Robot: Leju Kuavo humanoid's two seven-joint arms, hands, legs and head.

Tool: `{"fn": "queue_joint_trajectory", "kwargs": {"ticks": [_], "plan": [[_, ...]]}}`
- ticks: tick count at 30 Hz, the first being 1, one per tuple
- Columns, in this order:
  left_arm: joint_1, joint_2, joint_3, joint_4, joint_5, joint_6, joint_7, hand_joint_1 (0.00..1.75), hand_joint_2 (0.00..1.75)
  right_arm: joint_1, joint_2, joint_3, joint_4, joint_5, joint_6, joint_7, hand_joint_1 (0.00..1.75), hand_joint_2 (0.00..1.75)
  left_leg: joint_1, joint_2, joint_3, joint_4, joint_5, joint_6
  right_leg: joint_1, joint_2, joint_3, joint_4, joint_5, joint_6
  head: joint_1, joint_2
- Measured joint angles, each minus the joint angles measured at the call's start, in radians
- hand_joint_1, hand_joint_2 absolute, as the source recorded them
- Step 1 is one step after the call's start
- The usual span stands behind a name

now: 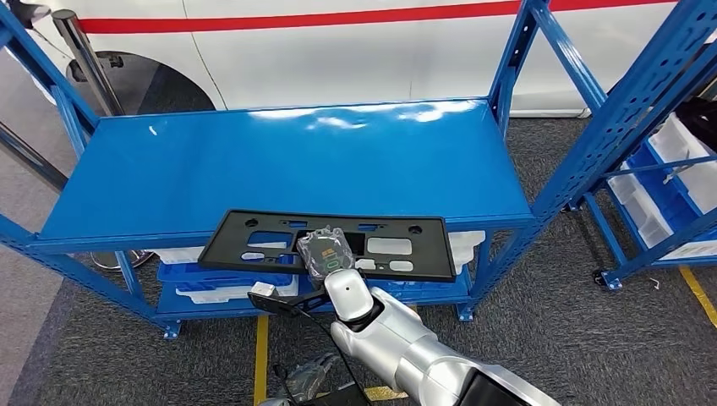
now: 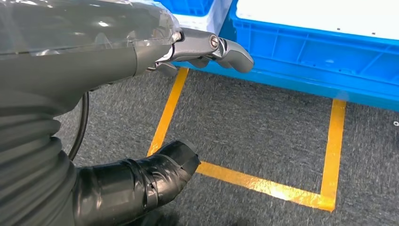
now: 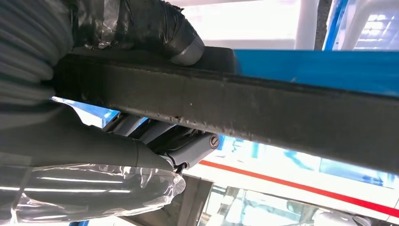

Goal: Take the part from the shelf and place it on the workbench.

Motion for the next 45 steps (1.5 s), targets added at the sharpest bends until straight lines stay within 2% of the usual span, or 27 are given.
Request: {"fn": "queue_joint_trajectory", "kwargs": {"ticks": [2,4,6,8,9,10,11,13,15,16,19,21,23,24,25,27,29,31,32,34,35,37,39,40,42,43,45], "plan": [[0.0,0.0,-0.001,0.0,-0.005,0.003,0.0,0.0,1.75,0.0,0.0,0.0,0.0,0.0,-0.001,0.0,1.75,1.75,-0.006,-0.001,0.033,-0.065,-0.014,0.01,0.0,0.0,-0.003,-0.004,0.018,0.012,0.0,0.0],[0.0,0.0,-0.003,0.0,-0.01,0.004,0.0,0.0,1.75,0.001,-0.001,0.0,0.001,0.0,-0.001,-0.001,1.75,1.75,-0.003,0.002,0.021,-0.073,0.004,0.024,-0.001,0.001,-0.009,-0.004,0.02,0.024,0.001,0.0],[-0.002,-0.001,-0.005,0.0,-0.014,0.007,0.002,0.0,1.75,0.003,-0.002,0.0,0.003,0.0,-0.001,-0.001,1.75,1.75,0.0,0.007,0.001,-0.078,0.031,0.041,-0.002,0.004,-0.03,0.046,-0.046,0.032,0.002,0.0],[-0.002,-0.001,-0.006,0.0,-0.016,0.009,0.004,0.0,1.75,0.007,-0.004,0.0,0.005,0.001,0.0,-0.001,1.75,1.75,-0.002,0.009,-0.032,-0.073,0.055,0.049,-0.003,0.004,-0.062,0.164,-0.147,0.038,0.002,0.0],[-0.002,-0.001,-0.006,0.0,-0.014,0.009,0.006,0.0,1.75,0.01,-0.005,0.0,0.006,0.002,0.0,-0.001,1.75,1.75,-0.003,0.009,-0.05,-0.069,0.066,0.049,-0.004,0.004,-0.074,0.227,-0.175,0.041,0.002,0.0],[-0.002,-0.001,-0.006,0.0,-0.012,0.009,0.007,0.0,1.75,0.014,-0.006,0.0,0.008,0.004,-0.001,-0.001,1.75,1.75,-0.003,0.009,-0.069,-0.064,0.076,0.048,-0.005,0.004,-0.076,0.271,-0.177,0.043,0.002,0.0],[-0.002,-0.001,-0.006,0.0,-0.01,0.009,0.008,0.0,1.75,0.018,-0.007,0.0,0.01,0.006,-0.001,-0.001,1.75,1.75,-0.003,0.009,-0.088,-0.058,0.086,0.047,-0.007,0.004,-0.064,0.285,-0.158,0.044,0.002,0.0],[-0.002,-0.001,-0.006,0.0,-0.008,0.009,0.01,0.0,1.75,0.022,-0.008,0.0,0.012,0.009,-0.001,-0.001,1.75,1.75,-0.003,0.009,-0.123,-0.042,0.1,0.041,-0.011,0.004,0.008,0.212,-0.109,0.044,0.002,0.0],[-0.003,-0.001,-0.006,0.0,-0.008,0.009,0.01,0.0,1.75,0.022,-0.007,0.0,0.012,0.01,-0.002,-0.001,1.75,1.75,-0.005,0.009,-0.148,-0.027,0.112,0.031,-0.009,0.007,0.096,0.086,-0.118,0.038,0.001,0.0],[-0.003,-0.002,-0.006,0.0,-0.008,0.009,0.01,0.0,1.75,0.022,-0.007,0.0,0.012,0.01,-0.002,-0.001,1.75,1.75,-0.005,0.009,-0.155,-0.024,0.119,0.025,-0.007,0.008,0.12,0.043,-0.131,0.034,0.002,0.0],[-0.003,-0.002,-0.005,0.001,-0.003,0.009,0.01,0.0,1.75,0.022,-0.006,0.0,0.013,0.015,-0.002,-0.001,1.75,1.75,-0.002,0.008,-0.166,-0.025,0.137,0.008,-0.002,0.008,0.115,0.015,-0.121,0.011,0.002,0.0],[-0.003,-0.001,-0.005,0.001,0.002,0.009,0.01,0.0,1.75,0.023,-0.006,0.0,0.014,0.021,-0.003,-0.002,1.75,1.75,0.002,0.007,-0.186,0.013,0.084,-0.002,-0.004,0.004,0.094,0.01,-0.097,-0.007,0.002,0.0],[-0.003,-0.001,-0.005,0.002,0.007,0.008,0.011,0.0,1.75,0.023,-0.006,0.0,0.015,0.028,-0.003,-0.004,1.75,1.75,0.005,0.006,-0.216,0.122,-0.02,-0.008,-0.003,0.002,0.066,0.009,-0.072,-0.018,0.001,0.0],[-0.003,-0.001,-0.005,0.002,0.008,0.008,0.011,0.0,1.75,0.023,-0.006,0.0,0.015,0.031,-0.003,-0.005,1.75,1.75,0.005,0.006,-0.227,0.186,-0.057,-0.011,-0.002,0.001,0.051,0.01,-0.061,-0.02,0.001,0.0],[-0.003,-0.001,-0.005,0.002,0.009,0.008,0.011,0.0,1.75,0.024,-0.006,0.0,0.016,0.034,-0.004,-0.006,1.75,1.75,0.005,0.006,-0.23,0.236,-0.069,-0.012,0.0,0.001,0.036,0.011,-0.049,-0.021,0.001,0.0],[-0.003,-0.001,-0.005,0.003,0.011,0.008,0.012,0.0,1.75,0.027,-0.007,-0.001,0.017,0.039,-0.005,-0.009,1.75,1.75,0.005,0.006,-0.194,0.248,-0.03,-0.011,0.0,0.0,0.004,0.013,-0.027,-0.019,0.001,0.0],[-0.004,-0.002,-0.004,0.003,0.012,0.008,0.013,0.0,1.75,0.03,-0.007,-0.002,0.017,0.046,-0.006,-0.01,1.75,1.75,0.004,0.006,-0.094,0.135,0.008,-0.006,0.001,0.001,-0.022,0.017,-0.006,-0.013,0.001,0.0],[-0.005,-0.002,-0.004,0.003,0.012,0.013,0.015,0.0,1.75,0.032,-0.007,-0.006,0.017,0.052,-0.01,-0.01,1.75,1.75,0.0,0.005,0.0,-0.004,-0.009,0.001,0.002,0.001,-0.035,0.015,0.015,-0.004,0.001,0.0],[-0.006,-0.003,-0.003,0.003,0.012,0.015,0.018,0.0,1.75,0.033,-0.007,-0.008,0.017,0.055,-0.013,-0.011,1.75,1.75,-0.003,0.004,0.021,-0.041,-0.019,0.004,0.002,0.0,-0.038,0.011,0.027,0.001,0.001,0.0],[-0.006,-0.005,-0.002,0.003,0.011,0.019,0.025,0.0,1.75,0.036,-0.007,-0.013,0.017,0.062,-0.016,-0.013,1.75,1.75,-0.003,0.006,0.015,-0.062,-0.003,0.012,0.0,0.001,-0.041,-0.002,0.046,0.013,0.002,0.0],[-0.008,-0.007,-0.002,0.003,0.011,0.019,0.028,0.0,1.75,0.037,-0.007,-0.016,0.017,0.064,-0.016,-0.015,1.75,1.75,-0.001,0.007,0.008,-0.068,0.01,0.02,0.0,0.002,-0.047,0.001,0.036,0.019,0.002,0.0],[-0.011,-0.009,0.0,0.003,0.011,0.019,0.032,0.0,1.75,0.04,-0.009,-0.021,0.017,0.066,-0.016,-0.017,1.75,1.75,0.004,0.011,-0.013,-0.075,0.035,0.036,-0.001,0.004,-0.07,0.064,-0.042,0.028,0.003,0.0],[-0.012,-0.009,0.001,0.003,0.011,0.019,0.033,0.0,1.75,0.043,-0.011,-0.026,0.017,0.066,-0.016,-0.019,1.75,1.75,0.002,0.011,-0.044,-0.068,0.055,0.043,-0.002,0.005,-0.1,0.194,-0.135,0.035,0.003,0.0],[-0.012,-0.009,0.001,0.003,0.011,0.019,0.034,0.0,1.75,0.045,-0.012,-0.027,0.017,0.066,-0.016,-0.019,1.75,1.75,0.001,0.012,-0.06,-0.062,0.064,0.043,-0.003,0.004,-0.107,0.252,-0.153,0.037,0.003,0.0],[-0.012,-0.009,0.002,0.003,0.013,0.021,0.037,0.0,1.75,0.049,-0.014,-0.03,0.018,0.067,-0.016,-0.019,1.75,1.75,0.001,0.012,-0.092,-0.048,0.077,0.04,-0.004,0.004,-0.083,0.284,-0.128,0.04,0.003,0.0],[-0.012,-0.009,0.003,0.003,0.015,0.023,0.04,0.0,1.75,0.051,-0.015,-0.032,0.018,0.069,-0.016,-0.019,1.75,1.75,0.001,0.012,-0.107,-0.04,0.082,0.038,-0.004,0.004,-0.046,0.247,-0.103,0.039,0.003,0.0],[-0.011,-0.011,0.006,0.003,0.028,0.029,0.05,0.0,1.75,0.052,-0.014,-0.039,0.017,0.074,-0.017,-0.019,1.75,1.75,0.0,0.011,-0.132,-0.025,0.09,0.031,-0.003,0.007,0.044,0.121,-0.095,0.032,0.002,0.0]]}}
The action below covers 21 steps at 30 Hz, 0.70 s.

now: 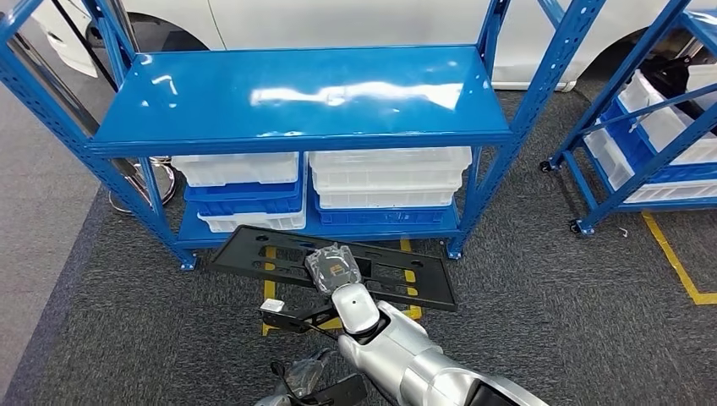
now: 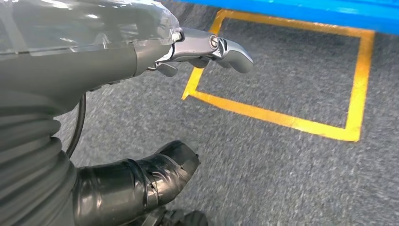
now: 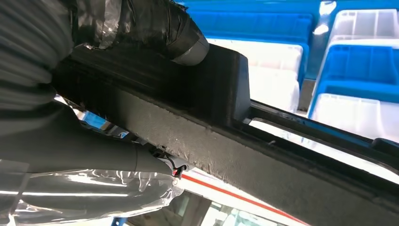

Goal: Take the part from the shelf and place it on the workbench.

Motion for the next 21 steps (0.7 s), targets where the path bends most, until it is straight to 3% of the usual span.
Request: {"fn": "queue_joint_trajectory", "kwargs": {"ticks": [2,4,5,7,9,10,11,12,14,16,17,19,20,21], "plan": [[0.0,-0.003,0.01,0.0,0.028,0.008,0.015,0.0,1.75,0.001,0.0,-0.01,0.0,0.009,-0.001,0.001,1.75,1.75,-0.001,0.0,-0.013,0.005,0.013,-0.01,0.006,0.003,0.047,-0.084,-0.021,-0.01,0.0,0.0],[0.002,-0.006,0.033,0.0,0.065,0.015,0.035,0.0,1.75,0.005,-0.002,-0.022,0.0,0.02,-0.002,0.004,1.75,1.75,0.0,0.0,-0.019,0.001,0.027,-0.02,0.007,0.001,0.047,-0.104,-0.012,-0.021,0.0,0.0],[0.004,-0.007,0.047,0.0,0.083,0.019,0.045,0.0,1.75,0.008,-0.003,-0.028,0.0,0.024,-0.003,0.008,1.75,1.75,0.001,-0.001,-0.025,0.004,0.019,-0.025,0.006,0.0,0.043,-0.11,-0.002,-0.028,0.0,0.0],[0.007,-0.011,0.076,0.0,0.125,0.03,0.065,0.0,1.75,0.013,-0.005,-0.039,0.0,0.032,-0.007,0.02,1.75,1.75,0.002,-0.002,-0.044,0.058,-0.044,-0.032,0.001,-0.004,0.03,-0.12,0.018,-0.044,-0.001,0.0],[0.012,-0.015,0.107,0.0,0.169,0.045,0.088,0.0,1.75,0.022,-0.009,-0.05,0.0,0.043,-0.017,0.033,1.75,1.75,0.005,-0.003,-0.07,0.176,-0.134,-0.038,0.002,-0.006,0.01,-0.119,0.034,-0.051,-0.001,0.0],[0.014,-0.016,0.123,0.0,0.188,0.054,0.099,0.0,1.75,0.028,-0.013,-0.056,0.0,0.049,-0.023,0.039,1.75,1.75,0.006,-0.003,-0.077,0.231,-0.159,-0.041,0.003,-0.007,0.0,-0.118,0.042,-0.05,-0.001,0.0],[0.017,-0.018,0.138,0.0,0.202,0.062,0.108,0.0,1.75,0.036,-0.018,-0.061,0.0,0.054,-0.027,0.044,1.75,1.75,0.007,-0.003,-0.074,0.262,-0.161,-0.043,0.002,-0.008,-0.01,-0.116,0.049,-0.049,-0.001,0.0],[0.019,-0.02,0.153,0.0,0.214,0.071,0.117,0.0,1.75,0.045,-0.023,-0.067,-0.001,0.06,-0.031,0.048,1.75,1.75,0.008,-0.002,-0.054,0.259,-0.143,-0.045,0.002,-0.009,-0.021,-0.113,0.056,-0.047,-0.001,0.0],[0.02,-0.023,0.173,0.0,0.23,0.087,0.131,0.0,1.75,0.059,-0.033,-0.078,-0.003,0.07,-0.034,0.056,1.75,1.75,0.011,-0.003,0.022,0.163,-0.093,-0.046,-0.001,-0.01,-0.043,-0.104,0.069,-0.04,-0.001,0.0],[0.02,-0.027,0.182,-0.002,0.237,0.106,0.139,0.0,1.75,0.068,-0.041,-0.088,-0.008,0.079,-0.036,0.062,1.75,1.75,0.009,-0.006,0.1,0.041,-0.088,-0.042,-0.001,-0.009,-0.06,-0.098,0.083,-0.029,-0.001,0.0],[0.019,-0.028,0.185,-0.002,0.236,0.117,0.141,0.0,1.75,0.072,-0.043,-0.094,-0.011,0.082,-0.036,0.064,1.75,1.75,0.006,-0.008,0.118,0.005,-0.095,-0.039,0.0,-0.009,-0.064,-0.099,0.093,-0.023,-0.001,0.0],[0.019,-0.031,0.19,-0.004,0.234,0.142,0.146,0.0,1.75,0.08,-0.048,-0.104,-0.018,0.089,-0.037,0.065,1.75,1.75,0.002,-0.011,0.118,-0.016,-0.089,-0.028,0.002,-0.009,-0.068,-0.109,0.116,-0.011,-0.001,0.0],[0.018,-0.032,0.191,-0.005,0.234,0.152,0.151,0.0,1.75,0.083,-0.051,-0.11,-0.021,0.092,-0.037,0.065,1.75,1.75,0.004,-0.009,0.111,-0.019,-0.077,-0.021,0.001,-0.007,-0.071,-0.112,0.116,-0.005,-0.001,0.0],[0.016,-0.034,0.192,-0.006,0.234,0.159,0.16,0.0,1.75,0.086,-0.054,-0.115,-0.023,0.096,-0.036,0.065,1.75,1.75,0.006,-0.007,0.103,-0.024,-0.066,-0.011,0.001,-0.006,-0.078,-0.103,0.098,0.0,0.0,0.0]]}}
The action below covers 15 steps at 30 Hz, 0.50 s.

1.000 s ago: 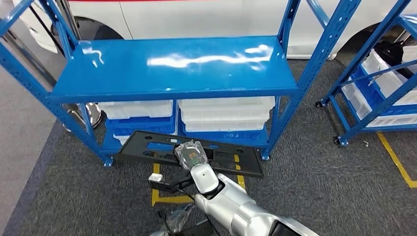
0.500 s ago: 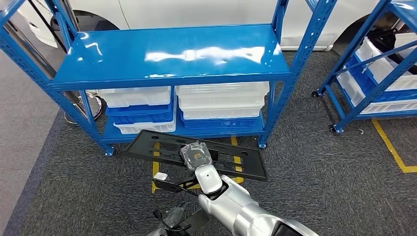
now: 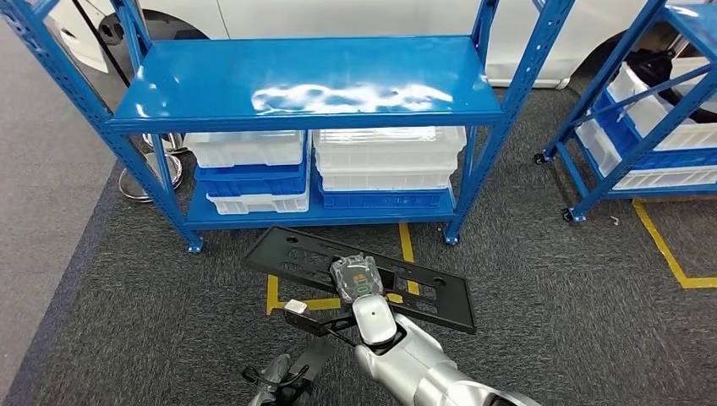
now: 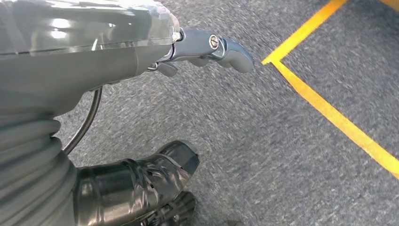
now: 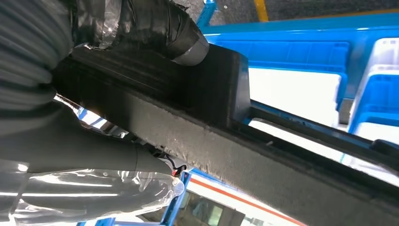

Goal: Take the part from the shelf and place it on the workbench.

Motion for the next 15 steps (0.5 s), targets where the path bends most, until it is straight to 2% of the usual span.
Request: {"fn": "queue_joint_trajectory", "kwargs": {"ticks": [1,2,3,4,5,6,7,8,9,10,11,12,14,15], "plan": [[-0.003,-0.002,0.0,-0.003,0.001,0.003,0.011,0.0,1.75,0.003,-0.003,-0.007,-0.003,0.003,0.0,0.0,1.75,1.75,0.001,0.002,-0.012,-0.004,0.014,0.009,0.0,0.001,-0.011,0.028,-0.038,0.004,0.001,0.0],[-0.007,-0.003,-0.001,-0.006,0.002,0.005,0.022,0.0,1.75,0.006,-0.007,-0.013,-0.006,0.005,0.0,0.0,1.75,1.75,0.001,0.004,-0.024,-0.005,0.027,0.016,-0.001,0.002,-0.025,0.077,-0.091,0.006,0.001,0.0],[-0.01,-0.005,-0.001,-0.01,0.003,0.005,0.032,0.0,1.75,0.009,-0.01,-0.02,-0.009,0.006,0.0,0.0,1.75,1.75,-0.001,0.003,-0.04,-0.005,0.038,0.02,-0.001,0.003,-0.038,0.141,-0.144,0.006,0.001,0.0],[-0.013,-0.005,-0.002,-0.014,0.003,0.006,0.04,0.0,1.75,0.012,-0.013,-0.026,-0.012,0.007,0.0,-0.001,1.75,1.75,-0.004,0.003,-0.056,-0.003,0.05,0.022,-0.001,0.003,-0.047,0.206,-0.178,0.007,0.001,0.0],[-0.015,-0.006,-0.004,-0.017,0.003,0.007,0.045,0.0,1.75,0.016,-0.017,-0.032,-0.014,0.007,0.0,-0.002,1.75,1.75,-0.006,0.004,-0.071,-0.001,0.061,0.023,-0.001,0.003,-0.049,0.255,-0.187,0.006,0.001,0.0],[-0.015,-0.006,-0.005,-0.019,0.002,0.009,0.05,0.0,1.75,0.02,-0.019,-0.037,-0.015,0.008,0.0,-0.002,1.75,1.75,-0.009,0.004,-0.086,0.001,0.072,0.023,0.0,0.003,-0.038,0.277,-0.173,0.003,0.001,0.0],[-0.016,-0.006,-0.008,-0.021,0.0,0.014,0.054,0.0,1.75,0.023,-0.021,-0.042,-0.017,0.009,0.0,-0.002,1.75,1.75,-0.012,0.004,-0.102,0.004,0.082,0.022,0.001,0.003,-0.011,0.266,-0.145,-0.002,0.001,0.0],[-0.017,-0.006,-0.011,-0.024,-0.003,0.019,0.059,0.0,1.75,0.026,-0.022,-0.048,-0.02,0.01,0.001,-0.002,1.75,1.75,-0.014,0.004,-0.116,0.007,0.092,0.021,0.002,0.003,0.033,0.221,-0.121,-0.008,0.001,0.0],[-0.019,-0.007,-0.015,-0.028,-0.006,0.024,0.063,0.0,1.75,0.028,-0.022,-0.052,-0.024,0.012,0.001,-0.002,1.75,1.75,-0.016,0.004,-0.128,0.009,0.101,0.019,0.006,0.004,0.088,0.151,-0.118,-0.016,0.001,0.0],[-0.021,-0.008,-0.018,-0.032,-0.008,0.028,0.066,0.0,1.75,0.028,-0.022,-0.056,-0.029,0.013,0.001,-0.002,1.75,1.75,-0.018,0.004,-0.137,0.011,0.111,0.016,0.009,0.004,0.141,0.074,-0.13,-0.022,0.001,0.0],[-0.023,-0.008,-0.021,-0.036,-0.009,0.031,0.069,0.0,1.75,0.028,-0.021,-0.06,-0.033,0.015,0.002,-0.002,1.75,1.75,-0.018,0.004,-0.141,0.01,0.121,0.012,0.012,0.004,0.178,0.015,-0.145,-0.025,0.001,0.0],[-0.025,-0.009,-0.023,-0.039,-0.009,0.032,0.071,0.0,1.75,0.028,-0.02,-0.063,-0.037,0.017,0.002,-0.002,1.75,1.75,-0.017,0.005,-0.143,0.007,0.131,0.008,0.016,0.004,0.197,-0.022,-0.157,-0.026,0.001,0.0],[-0.027,-0.009,-0.027,-0.042,-0.012,0.035,0.073,0.0,1.75,0.028,-0.02,-0.067,-0.039,0.019,0.003,-0.002,1.75,1.75,-0.014,0.004,-0.147,0.0,0.146,-0.002,0.016,0.002,0.193,-0.039,-0.143,-0.031,0.001,0.0],[-0.028,-0.009,-0.029,-0.042,-0.018,0.039,0.076,0.0,1.75,0.029,-0.02,-0.069,-0.04,0.021,0.003,-0.002,1.75,1.75,-0.013,0.002,-0.156,0.008,0.133,-0.007,0.013,0.001,0.185,-0.044,-0.133,-0.038,0.001,0.0]]}}
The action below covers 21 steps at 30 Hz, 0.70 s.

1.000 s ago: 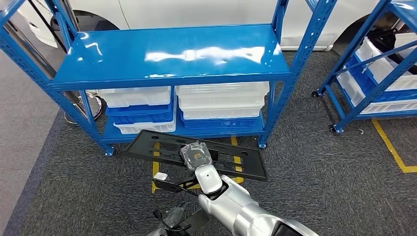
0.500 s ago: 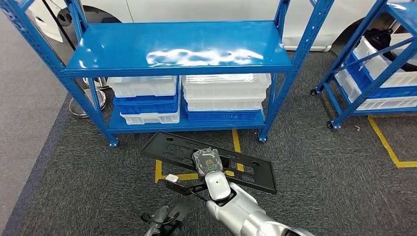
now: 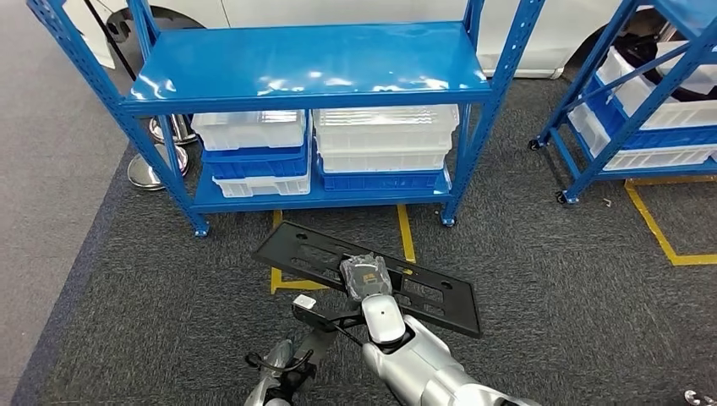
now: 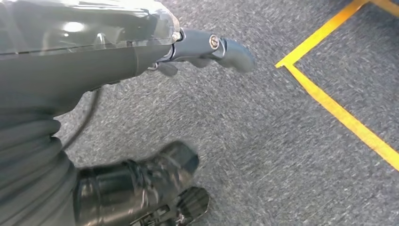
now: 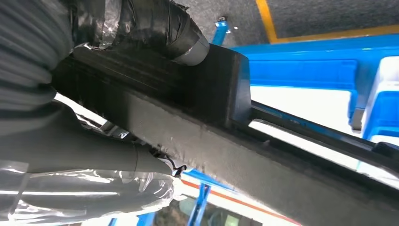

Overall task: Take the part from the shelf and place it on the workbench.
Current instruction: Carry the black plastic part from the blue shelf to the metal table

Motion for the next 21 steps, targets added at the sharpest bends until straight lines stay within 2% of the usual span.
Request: {"fn": "queue_joint_trajectory", "kwargs": {"ticks": [1,2,3,4,5,6,7,8,9,10,11,12,14,15,16,19,20,21], "plan": [[-0.001,0.0,-0.003,0.0,-0.011,0.006,0.004,0.0,1.75,0.001,0.0,-0.002,-0.001,0.002,0.001,0.0,1.75,1.75,0.001,-0.002,-0.012,0.024,-0.032,-0.005,-0.003,-0.002,-0.011,-0.003,0.012,-0.007,0.0,0.0],[-0.003,0.0,-0.007,0.0,-0.025,0.012,0.008,0.0,1.75,0.003,0.0,-0.004,-0.003,0.003,0.001,-0.001,1.75,1.75,0.003,-0.002,-0.027,0.067,-0.079,-0.01,-0.005,-0.003,-0.023,-0.004,0.024,-0.012,0.0,0.0],[-0.004,0.0,-0.013,0.0,-0.039,0.018,0.012,0.0,1.75,0.004,0.0,-0.006,-0.004,0.004,0.002,-0.001,1.75,1.75,0.005,-0.003,-0.044,0.128,-0.13,-0.014,-0.004,-0.003,-0.036,-0.004,0.035,-0.015,-0.001,0.0],[-0.005,0.0,-0.017,0.0,-0.048,0.021,0.014,0.0,1.75,0.007,-0.001,-0.007,-0.006,0.005,0.002,-0.002,1.75,1.75,0.007,-0.002,-0.059,0.195,-0.167,-0.018,-0.004,-0.004,-0.048,-0.003,0.045,-0.016,-0.001,0.0],[-0.006,0.001,-0.021,0.0,-0.054,0.023,0.015,0.0,1.75,0.01,-0.002,-0.008,-0.006,0.005,0.001,-0.004,1.75,1.75,0.008,-0.002,-0.067,0.251,-0.183,-0.021,-0.004,-0.004,-0.06,-0.002,0.054,-0.016,-0.001,0.0],[-0.006,0.001,-0.022,0.0,-0.056,0.024,0.016,0.0,1.75,0.013,-0.003,-0.009,-0.006,0.006,0.001,-0.005,1.75,1.75,0.009,-0.002,-0.063,0.282,-0.176,-0.022,-0.004,-0.004,-0.072,-0.001,0.062,-0.014,-0.001,0.0],[-0.007,0.001,-0.023,0.0,-0.057,0.024,0.017,0.0,1.75,0.016,-0.004,-0.01,-0.006,0.006,0.001,-0.006,1.75,1.75,0.01,-0.002,-0.041,0.275,-0.153,-0.022,-0.004,-0.004,-0.083,0.002,0.07,-0.012,-0.001,0.0],[-0.008,0.001,-0.025,0.0,-0.058,0.024,0.017,0.0,1.75,0.018,-0.005,-0.011,-0.006,0.006,0.001,-0.008,1.75,1.75,0.01,-0.002,-0.001,0.231,-0.128,-0.02,-0.004,-0.004,-0.093,0.005,0.076,-0.01,-0.001,0.0],[-0.009,0.001,-0.028,-0.001,-0.06,0.024,0.017,0.0,1.75,0.019,-0.005,-0.012,-0.007,0.006,0.001,-0.008,1.75,1.75,0.01,-0.002,0.051,0.163,-0.114,-0.017,-0.004,-0.004,-0.102,0.01,0.08,-0.007,-0.001,0.0],[-0.011,0.001,-0.031,-0.001,-0.061,0.024,0.017,0.0,1.75,0.019,-0.005,-0.013,-0.009,0.006,0.001,-0.009,1.75,1.75,0.008,-0.002,0.102,0.09,-0.114,-0.013,-0.003,-0.004,-0.108,0.014,0.084,-0.003,-0.001,0.0],[-0.011,0.001,-0.034,-0.001,-0.062,0.025,0.017,0.0,1.75,0.019,-0.005,-0.014,-0.011,0.006,0.001,-0.009,1.75,1.75,0.006,-0.002,0.141,0.033,-0.123,-0.009,-0.002,-0.004,-0.112,0.017,0.088,0.002,-0.001,0.0],[-0.012,0.001,-0.037,-0.001,-0.062,0.026,0.017,0.0,1.75,0.018,-0.005,-0.015,-0.013,0.006,0.001,-0.009,1.75,1.75,0.004,-0.002,0.161,-0.001,-0.133,-0.006,-0.002,-0.004,-0.116,0.018,0.092,0.007,-0.001,0.0],[-0.012,0.0,-0.039,-0.001,-0.062,0.027,0.017,0.0,1.75,0.019,-0.006,-0.016,-0.014,0.006,0.001,-0.01,1.75,1.75,0.003,-0.002,0.164,-0.02,-0.131,0.004,0.0,-0.005,-0.12,0.023,0.101,0.019,-0.001,0.0],[-0.012,0.0,-0.039,-0.001,-0.062,0.027,0.017,0.0,1.75,0.02,-0.006,-0.017,-0.015,0.007,0.001,-0.01,1.75,1.75,0.005,-0.001,0.163,-0.024,-0.124,0.011,0.001,-0.004,-0.127,0.036,0.098,0.025,0.0,0.0],[-0.012,-0.001,-0.04,-0.001,-0.062,0.027,0.017,0.0,1.75,0.021,-0.008,-0.017,-0.015,0.007,0.001,-0.011,1.75,1.75,0.007,0.0,0.161,-0.029,-0.116,0.018,0.001,-0.002,-0.138,0.063,0.082,0.031,0.001,0.0],[-0.012,-0.002,-0.041,-0.001,-0.062,0.027,0.017,0.0,1.75,0.023,-0.012,-0.019,-0.017,0.007,0.001,-0.011,1.75,1.75,0.009,0.002,0.143,-0.03,-0.099,0.031,-0.004,0.004,-0.207,0.232,-0.026,0.044,0.003,0.0],[-0.012,-0.002,-0.041,-0.001,-0.062,0.027,0.017,0.0,1.75,0.024,-0.013,-0.019,-0.017,0.007,0.001,-0.011,1.75,1.75,0.009,0.002,0.134,-0.026,-0.096,0.031,-0.006,0.003,-0.225,0.284,-0.052,0.047,0.003,0.0],[-0.012,-0.002,-0.041,-0.001,-0.062,0.027,0.017,0.0,1.75,0.026,-0.015,-0.02,-0.017,0.007,0.001,-0.011,1.75,1.75,0.009,0.002,0.126,-0.022,-0.093,0.031,-0.009,0.003,-0.229,0.303,-0.058,0.048,0.003,0.0]]}}
